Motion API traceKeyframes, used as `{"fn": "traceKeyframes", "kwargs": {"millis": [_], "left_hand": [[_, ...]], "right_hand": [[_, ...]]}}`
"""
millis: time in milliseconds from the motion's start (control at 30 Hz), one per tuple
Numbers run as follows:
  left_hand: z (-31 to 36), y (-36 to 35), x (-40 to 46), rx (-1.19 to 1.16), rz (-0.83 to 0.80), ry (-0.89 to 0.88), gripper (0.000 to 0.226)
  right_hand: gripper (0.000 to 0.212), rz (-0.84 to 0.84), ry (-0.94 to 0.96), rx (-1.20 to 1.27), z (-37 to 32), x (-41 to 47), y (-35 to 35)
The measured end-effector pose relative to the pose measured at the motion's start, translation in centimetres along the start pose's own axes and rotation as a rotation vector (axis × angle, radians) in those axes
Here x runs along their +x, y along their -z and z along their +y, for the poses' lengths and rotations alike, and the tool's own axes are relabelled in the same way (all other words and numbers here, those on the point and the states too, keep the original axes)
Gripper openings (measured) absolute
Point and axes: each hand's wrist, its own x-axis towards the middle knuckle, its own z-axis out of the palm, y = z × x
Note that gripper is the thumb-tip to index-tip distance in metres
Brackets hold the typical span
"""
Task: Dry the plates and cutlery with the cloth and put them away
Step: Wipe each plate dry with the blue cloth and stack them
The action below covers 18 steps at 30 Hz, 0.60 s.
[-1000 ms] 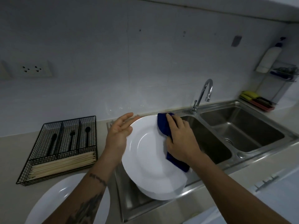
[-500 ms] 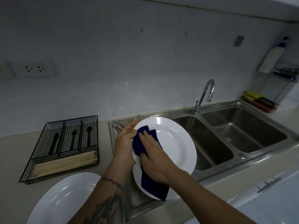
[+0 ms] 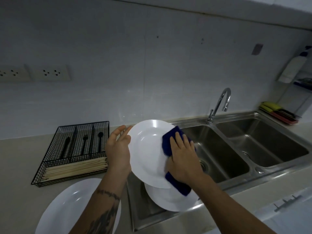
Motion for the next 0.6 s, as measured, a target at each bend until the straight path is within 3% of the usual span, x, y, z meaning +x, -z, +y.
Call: {"fn": "traceKeyframes", "kwargs": {"millis": [100,233,433,600], "left_hand": [[-0.2,-0.2,0.2,0.010,-0.051,0.007,0.039],[-1.1,-1.2,-0.2,0.040,-0.125,0.056,0.038],[-0.9,-0.2,-0.5,-0.005,-0.085,0.060,0.042],[0.0,0.8,-0.4,0.049,-0.103,-0.018,0.043]], "right_hand": [[0.071,-0.050,0.079,0.188,-2.7,-2.4,-0.9],[0.067,0.009,0.169,0.311,-5.3,-0.9,-1.1],[0.069,0.073,0.043,0.002,-0.1,3.6,-0.7],[0.065,-0.016,-0.075,0.085,2.2,2.3,-1.4]]}}
